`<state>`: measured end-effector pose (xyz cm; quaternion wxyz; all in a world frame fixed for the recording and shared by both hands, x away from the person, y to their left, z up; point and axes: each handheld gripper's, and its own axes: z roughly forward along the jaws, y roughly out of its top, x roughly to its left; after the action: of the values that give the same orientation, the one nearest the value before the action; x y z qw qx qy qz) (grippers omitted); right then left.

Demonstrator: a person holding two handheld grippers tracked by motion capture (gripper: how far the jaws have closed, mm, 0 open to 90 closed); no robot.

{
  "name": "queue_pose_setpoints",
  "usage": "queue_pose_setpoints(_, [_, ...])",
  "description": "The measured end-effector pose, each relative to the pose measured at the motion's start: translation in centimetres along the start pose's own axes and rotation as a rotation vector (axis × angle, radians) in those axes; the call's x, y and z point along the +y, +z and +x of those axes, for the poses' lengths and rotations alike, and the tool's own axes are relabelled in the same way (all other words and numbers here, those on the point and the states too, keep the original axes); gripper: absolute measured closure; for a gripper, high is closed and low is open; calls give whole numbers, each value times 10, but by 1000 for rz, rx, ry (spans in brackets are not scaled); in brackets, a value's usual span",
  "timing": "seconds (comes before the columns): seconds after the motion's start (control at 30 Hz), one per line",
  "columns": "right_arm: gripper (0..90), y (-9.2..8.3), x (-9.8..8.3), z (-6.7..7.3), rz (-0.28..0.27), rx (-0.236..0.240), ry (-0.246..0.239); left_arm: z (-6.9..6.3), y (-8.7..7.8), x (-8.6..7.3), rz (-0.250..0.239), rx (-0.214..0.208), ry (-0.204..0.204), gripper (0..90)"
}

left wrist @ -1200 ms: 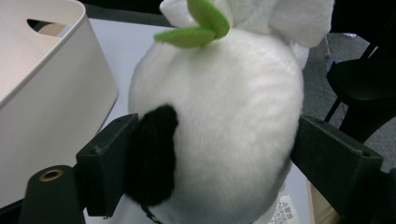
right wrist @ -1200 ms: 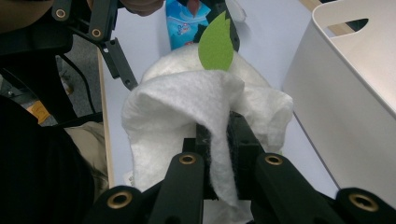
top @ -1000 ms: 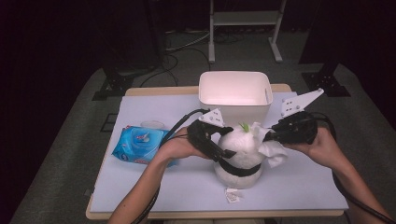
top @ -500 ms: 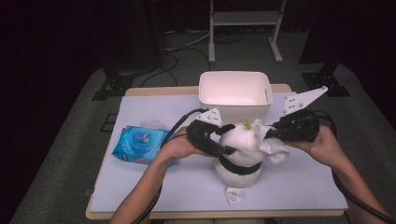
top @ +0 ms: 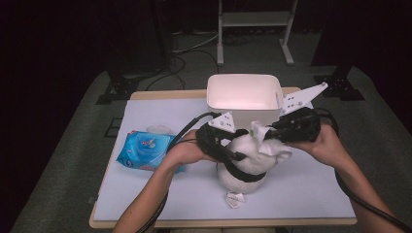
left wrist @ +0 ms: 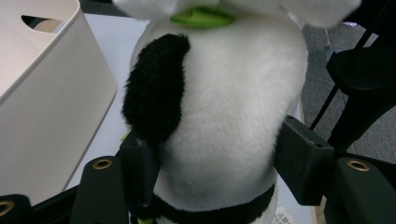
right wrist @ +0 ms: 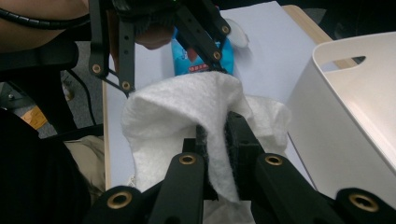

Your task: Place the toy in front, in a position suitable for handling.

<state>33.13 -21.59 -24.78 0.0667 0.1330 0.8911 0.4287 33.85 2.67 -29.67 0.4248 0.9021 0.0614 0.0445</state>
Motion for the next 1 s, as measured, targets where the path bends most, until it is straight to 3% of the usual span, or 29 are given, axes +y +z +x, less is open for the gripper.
queue_pose_setpoints(0.2, [843, 4, 4, 2, 44, -3, -11, 0, 5, 0, -2, -15, 0, 359])
queue_pose_setpoints(0.5, [842, 2, -9, -1, 63, -5, 5, 1, 8, -6, -37, -29, -18, 257])
queue_pose_setpoints(1.0, [843, -13, -34, -5, 48, -6, 54, 6, 31, -34, 13, -66, -74, 192])
